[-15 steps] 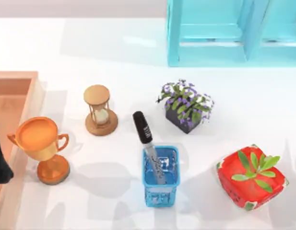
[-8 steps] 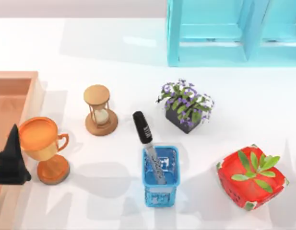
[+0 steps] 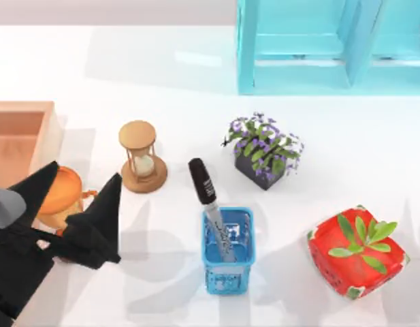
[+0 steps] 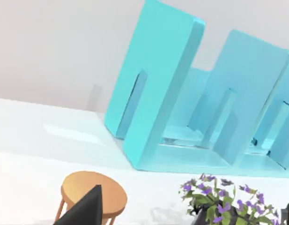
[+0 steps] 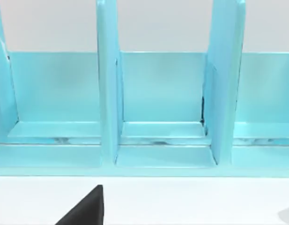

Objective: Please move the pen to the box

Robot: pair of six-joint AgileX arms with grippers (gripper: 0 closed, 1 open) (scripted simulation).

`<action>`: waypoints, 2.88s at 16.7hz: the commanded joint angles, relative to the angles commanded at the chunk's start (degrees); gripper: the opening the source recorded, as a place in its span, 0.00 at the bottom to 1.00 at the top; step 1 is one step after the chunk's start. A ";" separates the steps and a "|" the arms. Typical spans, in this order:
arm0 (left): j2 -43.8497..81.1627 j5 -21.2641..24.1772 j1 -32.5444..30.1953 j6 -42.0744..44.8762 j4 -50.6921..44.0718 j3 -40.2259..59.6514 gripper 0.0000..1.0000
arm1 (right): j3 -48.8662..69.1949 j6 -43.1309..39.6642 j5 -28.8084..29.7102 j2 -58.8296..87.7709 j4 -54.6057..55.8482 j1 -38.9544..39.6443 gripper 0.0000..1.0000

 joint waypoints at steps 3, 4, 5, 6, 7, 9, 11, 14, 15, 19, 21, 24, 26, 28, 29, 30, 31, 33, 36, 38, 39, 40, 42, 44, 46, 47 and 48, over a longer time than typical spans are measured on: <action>15.63 -0.56 -7.57 -4.63 17.98 -0.39 1.00 | 0.00 0.00 0.00 0.00 0.00 0.00 1.00; 20.79 -0.77 -9.69 -5.95 23.20 -0.60 1.00 | 0.00 0.00 0.00 0.00 0.00 0.00 1.00; 25.83 -0.99 -11.60 -7.16 27.83 -0.81 1.00 | 0.00 0.00 0.00 0.00 0.00 0.00 1.00; 30.70 -1.22 -13.26 -8.28 31.84 -1.03 1.00 | 0.00 0.00 0.00 0.00 0.00 0.00 1.00; 35.36 -1.43 -14.68 -9.32 35.27 -1.23 1.00 | 0.00 0.00 0.00 0.00 0.00 0.00 1.00; 43.68 -1.76 -16.92 -11.18 40.36 -1.54 1.00 | 0.00 0.00 0.00 0.00 0.00 0.00 1.00; 50.14 -1.93 -18.45 -12.71 43.33 -1.93 1.00 | 0.00 0.00 0.00 0.00 0.00 0.00 1.00; 55.51 -1.84 -19.62 -14.09 45.17 -2.08 1.00 | 0.00 0.00 0.00 0.00 0.00 0.00 1.00; 56.11 -1.78 -19.77 -14.24 45.35 -2.01 1.00 | 0.00 0.00 0.00 0.00 0.00 0.00 1.00; 56.14 -1.78 -19.78 -14.25 45.36 -2.00 1.00 | 0.00 0.00 0.00 0.00 0.00 0.00 1.00; 56.43 -1.74 -19.42 -14.18 45.17 -0.92 1.00 | 0.00 0.00 0.00 0.00 0.00 0.00 1.00; 58.95 -1.26 -19.24 -14.15 43.88 2.33 1.00 | 0.00 0.00 0.00 0.00 0.00 0.00 1.00; 61.65 -0.80 -18.89 -14.10 42.51 6.34 1.00 | 0.00 0.00 0.00 0.00 0.00 0.00 1.00; 64.69 -0.30 -18.45 -14.03 40.92 10.97 1.00 | 0.00 0.00 0.00 0.00 0.00 0.00 1.00; 66.19 -0.06 -18.22 -13.99 40.12 13.28 1.00 | 0.00 0.00 0.00 0.00 0.00 0.00 1.00; 67.59 0.16 -18.00 -13.95 39.37 15.45 1.00 | 0.00 0.00 0.00 0.00 0.00 0.00 1.00; 68.81 0.36 -17.80 -13.92 38.70 17.36 1.00 | 0.00 0.00 0.00 0.00 0.00 0.00 1.00; 70.44 0.65 -17.53 -13.88 37.78 19.91 1.00 | 0.00 0.00 0.00 0.00 0.00 0.00 1.00; 70.72 0.71 -17.49 -13.87 37.61 20.32 1.00 | 0.00 0.00 0.00 0.00 0.00 0.00 1.00; 70.72 0.71 -17.49 -13.87 37.61 20.32 0.92 | 0.00 0.00 0.00 0.00 0.00 0.00 1.00; 70.72 0.71 -17.49 -13.87 37.61 20.32 0.85 | 0.00 0.00 0.00 0.00 0.00 0.00 1.00; 70.72 0.71 -17.49 -13.87 37.61 20.32 0.77 | 0.00 0.00 0.00 0.00 0.00 0.00 1.00; 70.72 0.71 -17.49 -13.87 37.61 20.32 0.62 | 0.00 0.00 0.00 0.00 0.00 0.00 1.00; 70.72 0.71 -17.49 -13.87 37.61 20.32 0.47 | 0.00 0.00 0.00 0.00 0.00 0.00 1.00; 70.72 0.71 -17.49 -13.87 37.61 20.32 0.32 | 0.00 0.00 0.00 0.00 0.00 0.00 1.00; 70.72 0.71 -17.49 -13.87 37.61 20.32 0.25 | 0.00 0.00 0.00 0.00 0.00 0.00 1.00; 70.72 0.71 -17.49 -13.87 37.61 20.32 0.17 | 0.00 0.00 0.00 0.00 0.00 0.00 1.00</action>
